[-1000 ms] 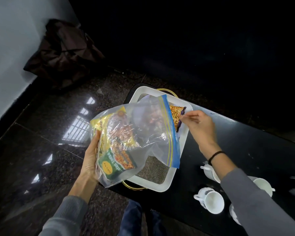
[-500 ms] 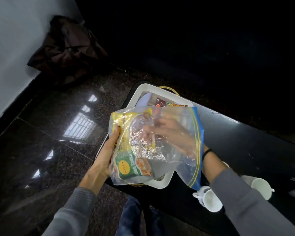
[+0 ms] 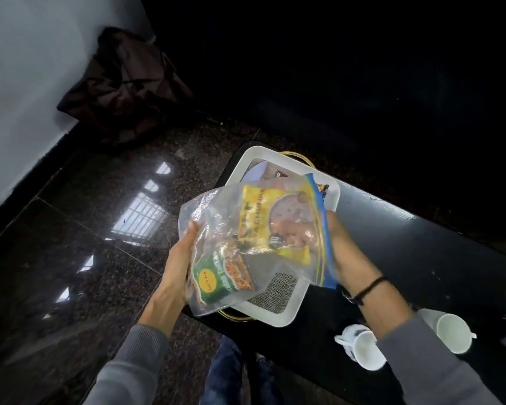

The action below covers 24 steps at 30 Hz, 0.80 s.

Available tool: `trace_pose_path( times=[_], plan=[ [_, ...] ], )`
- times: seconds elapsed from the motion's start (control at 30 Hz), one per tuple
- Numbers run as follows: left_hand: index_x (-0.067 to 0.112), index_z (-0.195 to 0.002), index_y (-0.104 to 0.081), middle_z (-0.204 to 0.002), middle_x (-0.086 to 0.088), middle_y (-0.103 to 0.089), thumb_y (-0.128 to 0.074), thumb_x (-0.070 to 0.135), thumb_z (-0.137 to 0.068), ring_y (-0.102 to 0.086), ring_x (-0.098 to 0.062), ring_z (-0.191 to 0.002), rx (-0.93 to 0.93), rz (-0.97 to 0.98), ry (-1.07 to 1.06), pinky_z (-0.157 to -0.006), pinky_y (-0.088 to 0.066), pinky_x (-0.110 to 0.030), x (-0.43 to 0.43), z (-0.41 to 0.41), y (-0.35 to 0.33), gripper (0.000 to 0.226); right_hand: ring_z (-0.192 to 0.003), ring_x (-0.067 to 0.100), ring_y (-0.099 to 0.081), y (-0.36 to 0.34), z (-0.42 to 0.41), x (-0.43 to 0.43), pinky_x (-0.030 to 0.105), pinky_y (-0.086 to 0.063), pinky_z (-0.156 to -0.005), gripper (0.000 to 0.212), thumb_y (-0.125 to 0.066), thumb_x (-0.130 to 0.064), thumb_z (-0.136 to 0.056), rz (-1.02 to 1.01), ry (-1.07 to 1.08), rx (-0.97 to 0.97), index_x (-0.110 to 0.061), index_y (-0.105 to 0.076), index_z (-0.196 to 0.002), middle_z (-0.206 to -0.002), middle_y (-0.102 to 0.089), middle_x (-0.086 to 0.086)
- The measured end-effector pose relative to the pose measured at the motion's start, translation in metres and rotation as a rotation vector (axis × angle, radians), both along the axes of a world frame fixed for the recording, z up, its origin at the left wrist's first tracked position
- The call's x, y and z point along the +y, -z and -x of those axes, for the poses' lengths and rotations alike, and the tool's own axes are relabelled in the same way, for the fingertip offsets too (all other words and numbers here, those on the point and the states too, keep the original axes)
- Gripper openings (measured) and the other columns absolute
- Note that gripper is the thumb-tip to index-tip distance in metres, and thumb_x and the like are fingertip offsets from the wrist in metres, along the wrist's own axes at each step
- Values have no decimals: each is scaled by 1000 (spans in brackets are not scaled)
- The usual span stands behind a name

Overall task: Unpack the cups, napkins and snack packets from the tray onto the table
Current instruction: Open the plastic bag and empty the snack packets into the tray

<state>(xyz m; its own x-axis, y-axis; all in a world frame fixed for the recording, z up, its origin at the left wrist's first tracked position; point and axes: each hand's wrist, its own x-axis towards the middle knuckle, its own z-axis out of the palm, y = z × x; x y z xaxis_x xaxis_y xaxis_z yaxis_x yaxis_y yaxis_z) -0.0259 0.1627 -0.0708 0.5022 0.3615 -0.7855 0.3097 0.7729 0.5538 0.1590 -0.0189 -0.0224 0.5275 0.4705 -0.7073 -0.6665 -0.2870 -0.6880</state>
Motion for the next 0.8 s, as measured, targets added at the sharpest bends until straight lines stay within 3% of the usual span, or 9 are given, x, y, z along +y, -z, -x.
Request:
trace_pose_path(
  times=[0.1, 0.17, 0.33, 0.43, 0.57, 0.7, 0.8],
  plan=[
    [19, -134, -65, -122, -16, -75, -57, 62, -95, -74, -38, -107, 4, 77, -54, -78, -64, -48, 9, 7, 2, 59, -75, 11, -76, -19, -3, -22, 25, -61, -68, 5, -79, -12, -86, 97, -64, -295, -13, -80, -91, -87, -82, 5],
    [17, -134, -64, -122, -18, -74, -59, 64, -91, -74, -39, -107, 5, 94, -74, -77, -63, -49, 14, 14, 5, 64, -68, 4, -75, -19, -1, -37, 17, -56, -58, 12, -84, -12, -82, 63, 14, -315, -13, -78, -93, -80, -81, -2],
    [12, -133, -63, -108, -17, -79, -65, 63, -87, -78, -37, -94, -29, 154, -194, -71, -63, -50, 23, 28, 11, 69, -52, 4, -63, -11, 8, -58, 17, -53, -53, 23, -89, -20, -76, 121, 294, -347, -11, -77, -92, -68, -73, -3],
    [14, -130, -65, -114, -18, -77, -63, 64, -90, -77, -37, -96, -67, 162, -240, -71, -63, -51, 25, 32, 13, 64, -64, 3, -71, 2, 15, -71, 20, -56, -61, 27, -89, -22, -78, 183, 412, -424, -13, -76, -99, -74, -77, -8],
    [13, -134, -65, -126, -19, -72, -61, 69, -88, -73, -38, -107, -82, 197, -295, -81, -62, -54, 26, 31, 11, 72, -82, 2, -77, 13, 29, -78, 15, -59, -66, 27, -86, -27, -81, 273, 477, -502, -24, -74, -105, -96, -81, -6],
    [8, -113, -79, -118, -19, -76, -62, 71, -85, -76, -37, -102, -128, 229, -341, -73, -63, -51, 30, 33, 13, 71, -82, 3, -75, 22, 38, -81, 22, -57, -73, 30, -85, -24, -83, 318, 411, -448, -21, -73, -110, -96, -80, -7],
    [9, -123, -74, -126, -19, -72, -64, 73, -82, -72, -38, -112, -94, 207, -326, -85, -62, -52, 31, 35, 15, 77, -81, 11, -76, 33, 48, -73, 25, -58, -74, 22, -84, -18, -83, 311, 199, -343, -17, -74, -102, -89, -81, -5]
  ],
)
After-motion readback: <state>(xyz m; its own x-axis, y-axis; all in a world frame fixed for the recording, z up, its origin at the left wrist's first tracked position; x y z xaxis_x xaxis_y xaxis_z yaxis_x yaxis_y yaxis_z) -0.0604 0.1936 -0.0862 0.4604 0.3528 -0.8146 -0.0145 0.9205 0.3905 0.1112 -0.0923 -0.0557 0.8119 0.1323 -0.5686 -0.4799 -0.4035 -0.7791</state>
